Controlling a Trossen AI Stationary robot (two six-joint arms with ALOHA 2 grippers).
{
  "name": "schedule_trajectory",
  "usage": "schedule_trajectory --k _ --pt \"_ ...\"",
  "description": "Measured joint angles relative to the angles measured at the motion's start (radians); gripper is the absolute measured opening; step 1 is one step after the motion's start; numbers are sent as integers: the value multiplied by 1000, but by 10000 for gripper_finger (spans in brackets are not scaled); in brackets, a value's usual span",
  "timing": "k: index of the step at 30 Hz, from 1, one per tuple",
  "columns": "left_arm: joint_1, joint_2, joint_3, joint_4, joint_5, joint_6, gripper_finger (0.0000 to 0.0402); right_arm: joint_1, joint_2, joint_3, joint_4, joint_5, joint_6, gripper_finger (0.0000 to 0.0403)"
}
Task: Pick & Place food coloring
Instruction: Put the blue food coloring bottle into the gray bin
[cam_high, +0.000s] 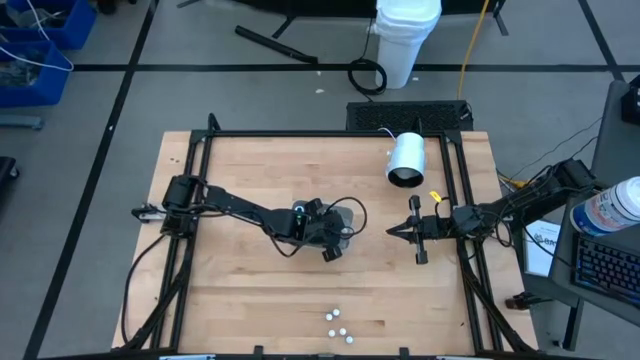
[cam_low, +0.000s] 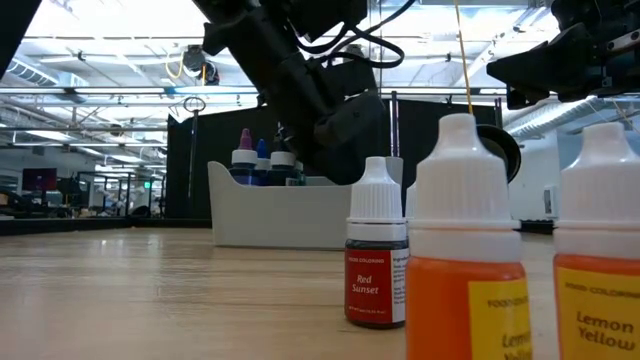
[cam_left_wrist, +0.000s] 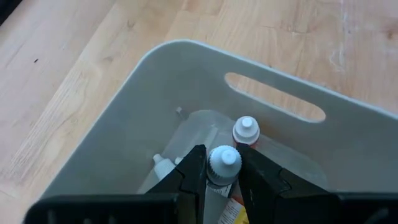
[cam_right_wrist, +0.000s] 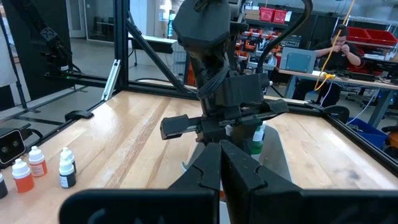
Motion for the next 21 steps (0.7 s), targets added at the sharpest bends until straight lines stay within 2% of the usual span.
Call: schedule_trajectory --k 12,21 --pt "0 0 0 0 10 -12 80 0 0 0 0 0 0 0" --pt "0 0 0 0 10 -22 130 0 0 0 0 0 -2 0"
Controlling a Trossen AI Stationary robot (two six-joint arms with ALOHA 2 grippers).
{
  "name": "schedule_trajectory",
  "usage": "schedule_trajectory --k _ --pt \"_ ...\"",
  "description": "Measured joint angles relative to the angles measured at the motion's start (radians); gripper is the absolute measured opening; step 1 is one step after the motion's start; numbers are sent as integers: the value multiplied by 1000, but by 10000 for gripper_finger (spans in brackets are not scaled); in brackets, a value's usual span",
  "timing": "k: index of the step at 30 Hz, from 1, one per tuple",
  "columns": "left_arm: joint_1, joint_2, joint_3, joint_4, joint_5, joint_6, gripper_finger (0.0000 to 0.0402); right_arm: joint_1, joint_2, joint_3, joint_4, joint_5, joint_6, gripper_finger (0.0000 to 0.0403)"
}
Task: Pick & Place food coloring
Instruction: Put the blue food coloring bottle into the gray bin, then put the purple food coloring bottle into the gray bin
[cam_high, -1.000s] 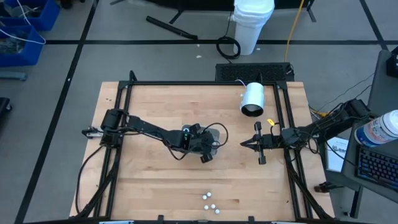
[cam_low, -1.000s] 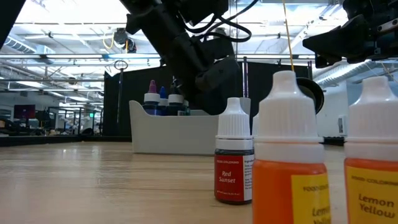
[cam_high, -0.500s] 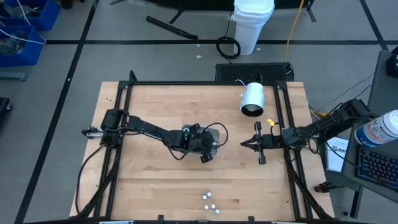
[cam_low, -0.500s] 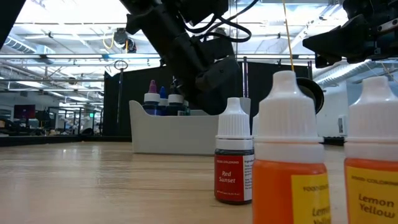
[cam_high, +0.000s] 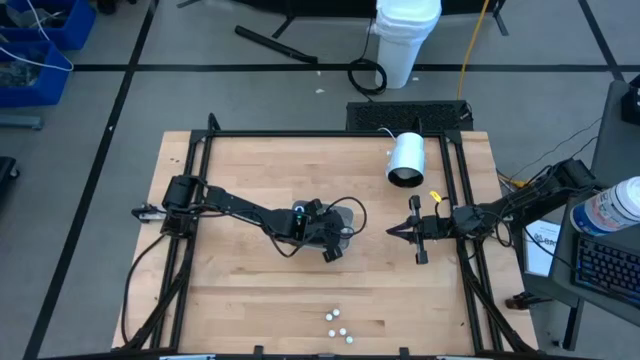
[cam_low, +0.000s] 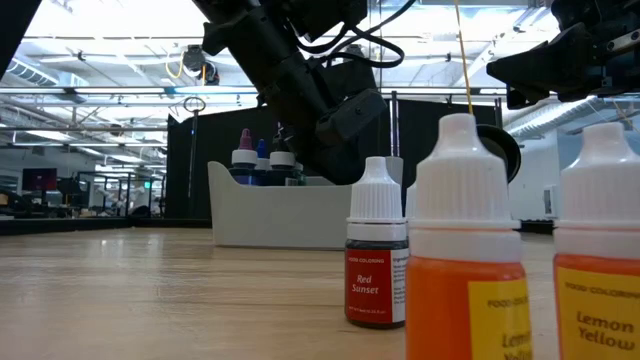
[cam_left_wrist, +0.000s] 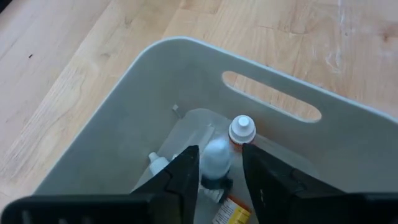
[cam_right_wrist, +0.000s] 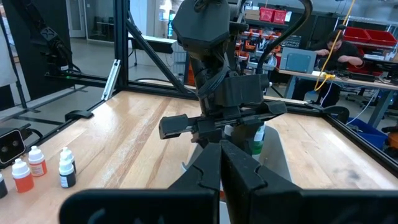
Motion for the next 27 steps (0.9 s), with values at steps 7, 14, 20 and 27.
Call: schedule_trajectory --k 7,14,20,27 --pt "0 0 0 1 0 13 135 0 0 0 0 0 0 0" --pt "-46 -115 -1 5 0 108 136 0 0 0 0 0 -1 0" --pt "-217 -322 2 -68 1 150 136 0 0 0 -4 0 -1 0" --pt "-522 -364 -20 -243 -215 145 74 0 0 0 -3 0 -1 0"
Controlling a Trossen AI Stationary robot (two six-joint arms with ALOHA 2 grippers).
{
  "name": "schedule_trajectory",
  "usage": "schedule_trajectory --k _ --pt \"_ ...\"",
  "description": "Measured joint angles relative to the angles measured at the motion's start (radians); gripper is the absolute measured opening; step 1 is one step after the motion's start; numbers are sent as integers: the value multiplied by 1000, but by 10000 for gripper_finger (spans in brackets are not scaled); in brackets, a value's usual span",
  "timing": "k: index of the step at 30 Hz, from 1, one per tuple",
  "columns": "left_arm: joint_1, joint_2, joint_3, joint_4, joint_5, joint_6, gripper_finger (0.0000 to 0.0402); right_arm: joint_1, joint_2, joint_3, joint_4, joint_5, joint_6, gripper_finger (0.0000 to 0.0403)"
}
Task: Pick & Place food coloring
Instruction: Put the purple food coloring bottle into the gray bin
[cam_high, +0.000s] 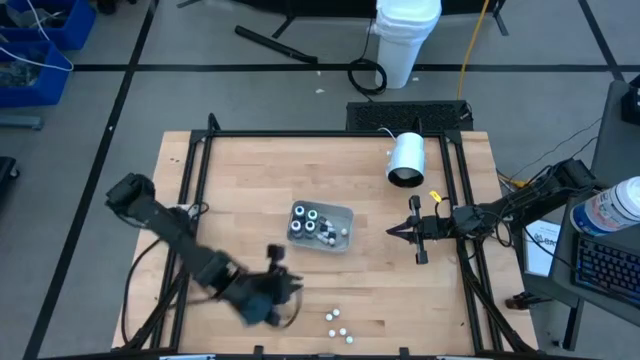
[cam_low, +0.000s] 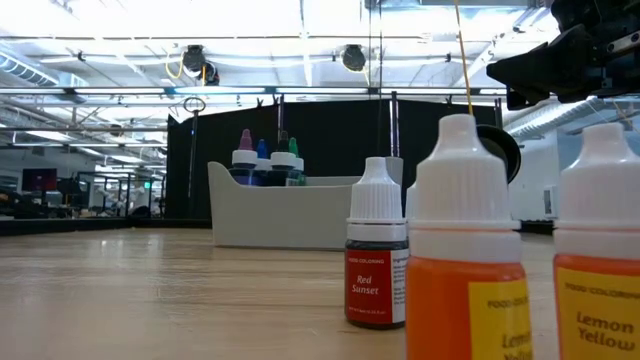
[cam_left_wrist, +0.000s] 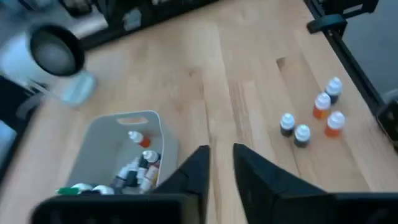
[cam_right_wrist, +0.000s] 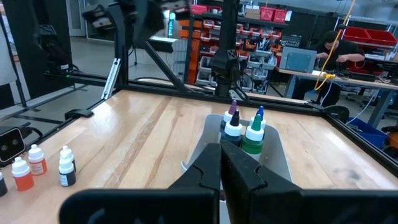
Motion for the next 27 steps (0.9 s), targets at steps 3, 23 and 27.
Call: schedule_trajectory --k 3,23,27 --pt "-82 -9 -67 13 -127 -39 32 0 0 0 0 0 0 0" --pt "27 -305 -982 1399 175 267 4 0 1 0 0 3 1 0" --pt "92 -471 -1051 1306 203 274 4 0 0 0 0 4 1 0"
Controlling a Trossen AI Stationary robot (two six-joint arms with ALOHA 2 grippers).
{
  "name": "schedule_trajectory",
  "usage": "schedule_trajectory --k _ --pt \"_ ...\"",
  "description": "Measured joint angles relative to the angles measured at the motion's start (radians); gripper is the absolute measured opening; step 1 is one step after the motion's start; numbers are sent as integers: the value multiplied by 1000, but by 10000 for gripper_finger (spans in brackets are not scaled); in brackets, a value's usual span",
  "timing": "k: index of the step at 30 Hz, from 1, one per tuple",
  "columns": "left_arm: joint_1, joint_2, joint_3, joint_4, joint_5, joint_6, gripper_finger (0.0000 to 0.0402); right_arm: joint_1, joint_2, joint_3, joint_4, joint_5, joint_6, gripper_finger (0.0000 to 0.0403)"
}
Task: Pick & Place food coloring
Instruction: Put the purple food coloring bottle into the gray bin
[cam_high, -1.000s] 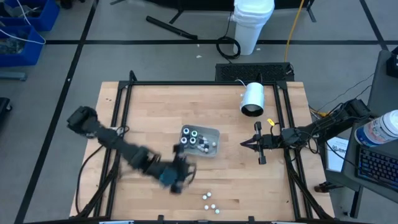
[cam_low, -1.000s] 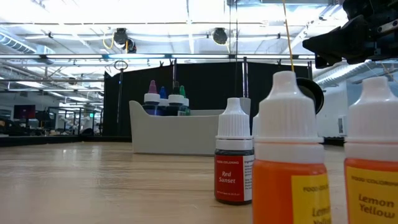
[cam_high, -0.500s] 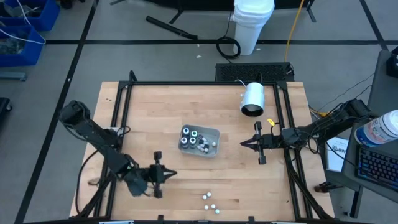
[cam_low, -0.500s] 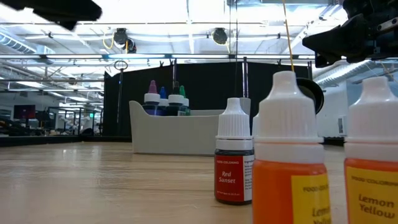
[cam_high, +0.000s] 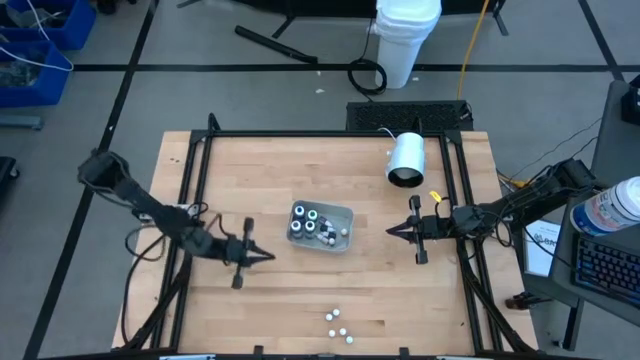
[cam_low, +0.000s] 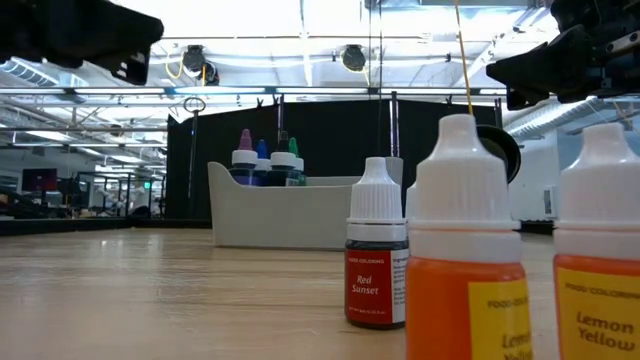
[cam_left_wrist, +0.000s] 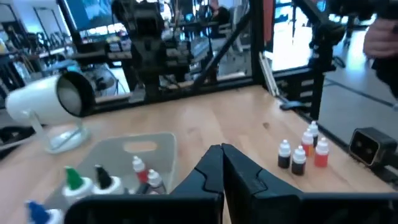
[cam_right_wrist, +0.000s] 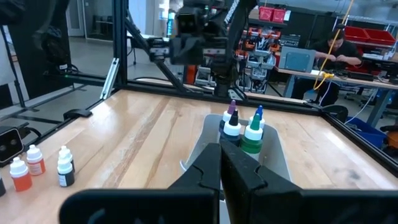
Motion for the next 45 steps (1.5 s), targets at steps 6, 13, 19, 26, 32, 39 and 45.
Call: schedule_trajectory --k 6,13,19,26,32,39,45 --pt "53 -214 -137 -56 18 -30 4 0 0 0 0 -1 2 0" --pt "63 -295 -220 -56 -40 -50 3 0 0 0 -10 -2 28 0" --pt "47 -300 -224 -72 -79 51 3 0 0 0 -21 0 27 0" --pt "-35 -382 -218 -106 -248 196 3 0 0 0 -22 2 25 0" --pt "-112 -576 -206 -384 -334 221 3 0 0 0 -1 2 17 0" --pt "-59 -729 -206 -533 -336 184 2 0 0 0 12 -2 4 0" --pt "15 -745 -212 -516 -243 201 2 0 1 0 0 -3 45 0"
